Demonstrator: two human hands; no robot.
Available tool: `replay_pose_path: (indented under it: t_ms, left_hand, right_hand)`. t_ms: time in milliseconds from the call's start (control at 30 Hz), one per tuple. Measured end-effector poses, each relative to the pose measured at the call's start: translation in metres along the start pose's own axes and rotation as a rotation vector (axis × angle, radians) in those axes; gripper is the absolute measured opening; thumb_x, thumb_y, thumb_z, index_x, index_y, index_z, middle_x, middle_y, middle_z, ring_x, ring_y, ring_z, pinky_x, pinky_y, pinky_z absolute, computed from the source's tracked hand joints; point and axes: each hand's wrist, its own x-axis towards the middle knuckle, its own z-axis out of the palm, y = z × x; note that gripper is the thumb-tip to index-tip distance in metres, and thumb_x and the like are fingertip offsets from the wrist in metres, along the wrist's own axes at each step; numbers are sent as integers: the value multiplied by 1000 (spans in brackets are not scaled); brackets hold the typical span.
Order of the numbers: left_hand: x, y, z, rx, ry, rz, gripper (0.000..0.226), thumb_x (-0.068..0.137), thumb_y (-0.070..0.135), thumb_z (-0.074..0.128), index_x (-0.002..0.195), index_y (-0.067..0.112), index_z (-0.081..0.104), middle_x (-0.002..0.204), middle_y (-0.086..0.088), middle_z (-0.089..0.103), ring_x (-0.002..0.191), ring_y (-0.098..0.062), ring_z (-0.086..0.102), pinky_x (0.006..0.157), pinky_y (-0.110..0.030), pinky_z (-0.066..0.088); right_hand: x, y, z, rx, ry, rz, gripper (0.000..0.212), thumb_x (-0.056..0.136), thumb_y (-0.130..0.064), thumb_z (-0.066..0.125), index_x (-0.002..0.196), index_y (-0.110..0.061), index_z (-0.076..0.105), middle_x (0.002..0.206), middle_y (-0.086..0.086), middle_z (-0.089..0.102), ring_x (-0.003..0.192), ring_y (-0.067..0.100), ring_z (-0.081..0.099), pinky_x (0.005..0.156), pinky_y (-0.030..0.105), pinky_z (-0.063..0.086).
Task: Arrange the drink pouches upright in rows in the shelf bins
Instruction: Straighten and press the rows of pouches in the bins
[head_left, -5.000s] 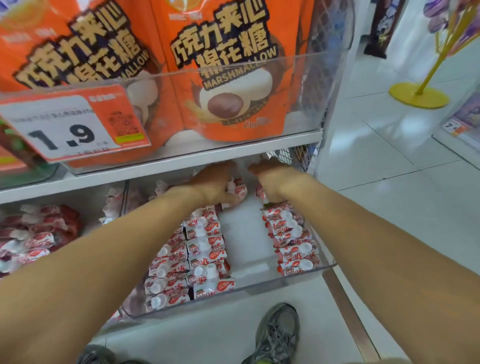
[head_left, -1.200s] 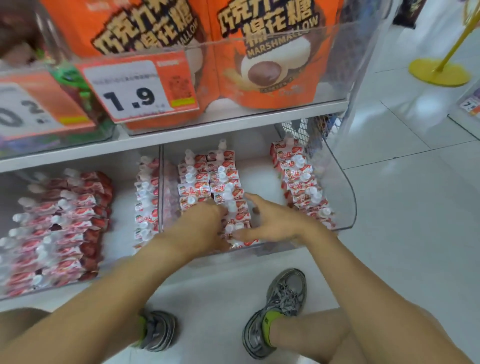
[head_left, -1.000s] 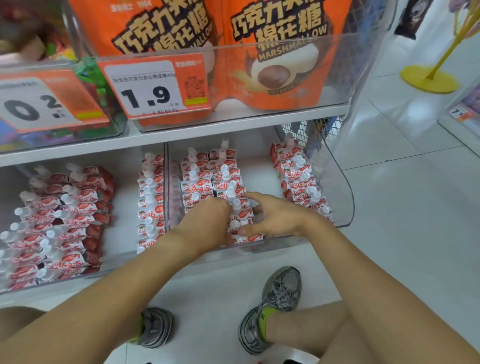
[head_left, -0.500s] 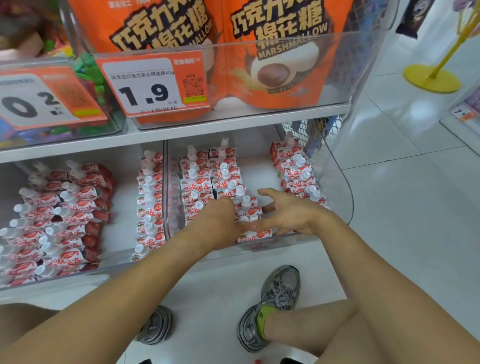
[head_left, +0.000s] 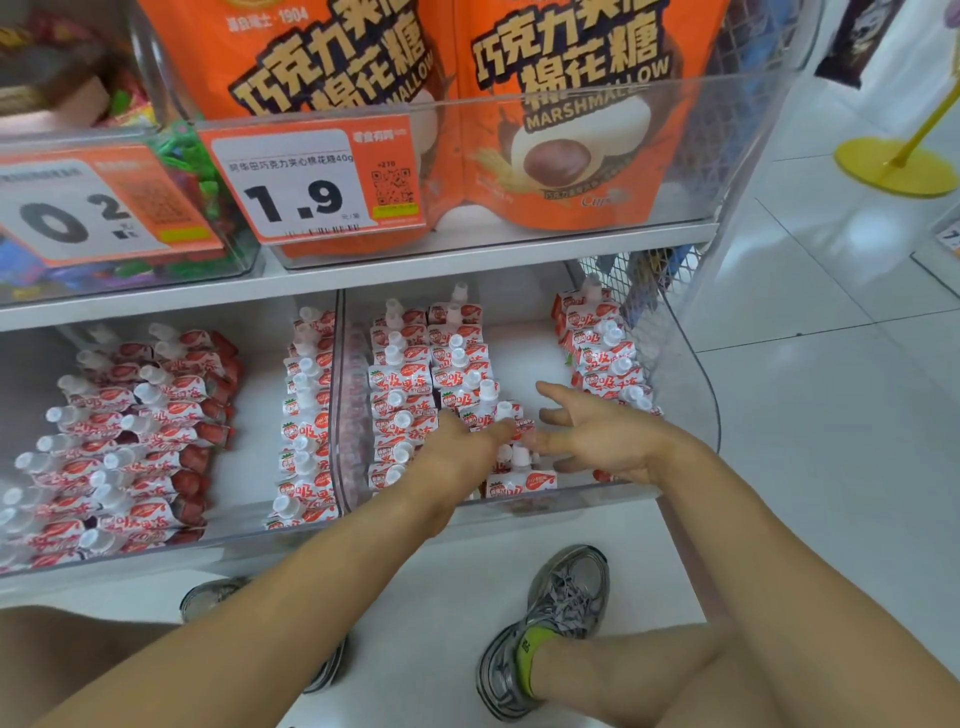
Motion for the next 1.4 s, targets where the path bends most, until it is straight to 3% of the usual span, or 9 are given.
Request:
replay_pose_path:
  t_ms: [133,300,433,700,867,967,1133,1300,1400]
  left_hand:
    - [9,6,11,-79,35,16,78,94,38,54,153,22,6,155,-6,30,137,-29,35,109,-42,30]
    - [13,11,11,-145,144,72,61,94,28,53,144,11,23,135,-9,47,107,-21,46,90,-33,36]
    - [20,19,18,-114,258,156,76,95,32,49,152,13,4,154,-12,30,136,-30,35,112,-41,30]
    - [34,17,17,-163,218,167,65,97,44,42,151,24,12,152,-9,33,135,-27,38,107,-41,33]
    - [53,19,19,-167,242,175,73,98,55,33,153,30,-8,160,-3,15,145,-27,22,118,-42,20]
    - [60,20,27,-248,276,202,72,97,54,37,153,32,-3,161,0,15,145,-24,22,118,-43,22]
    - [76,18,19,-368,235,209,71,90,58,49,147,22,25,145,-5,43,128,-23,47,107,-37,38]
    - [85,32,26,-310,334,242,101,80,62,58,153,15,7,156,-9,25,141,-24,30,115,-43,29]
    - [92,30,26,-277,375,267,89,83,55,59,151,14,17,152,-7,33,140,-23,33,113,-33,29]
  right_hand:
    - [10,8,15,100,97,-93,65,103,-37,46,158,-24,13,163,1,21,147,16,28,121,39,25]
    - [22,-2,-2,-125,223,-109,67,100,-54,41,156,-21,23,158,2,34,142,20,37,119,42,29]
    - [54,-26,-4,-68,374,-232,72,100,-55,41,157,-18,17,162,3,26,148,21,27,121,43,22]
    - [98,-27,14,182,289,-300,71,99,-54,44,158,-28,13,163,-4,22,148,15,26,121,38,23]
    - [100,-18,7,189,299,-315,68,99,-53,44,157,-30,19,162,-11,22,147,10,25,115,27,21]
    - [100,-18,5,221,311,-320,62,102,-49,42,157,-28,22,162,-11,24,147,9,24,110,22,19]
    - [101,-17,5,251,336,-317,60,102,-48,41,156,-28,25,161,-12,25,146,8,25,107,21,20]
    - [108,-21,8,302,354,-317,58,102,-52,38,154,-30,30,159,-12,29,145,7,28,113,24,21]
    - [115,-16,10,307,330,-304,64,95,-64,38,152,-33,36,157,-11,35,143,8,33,120,34,23]
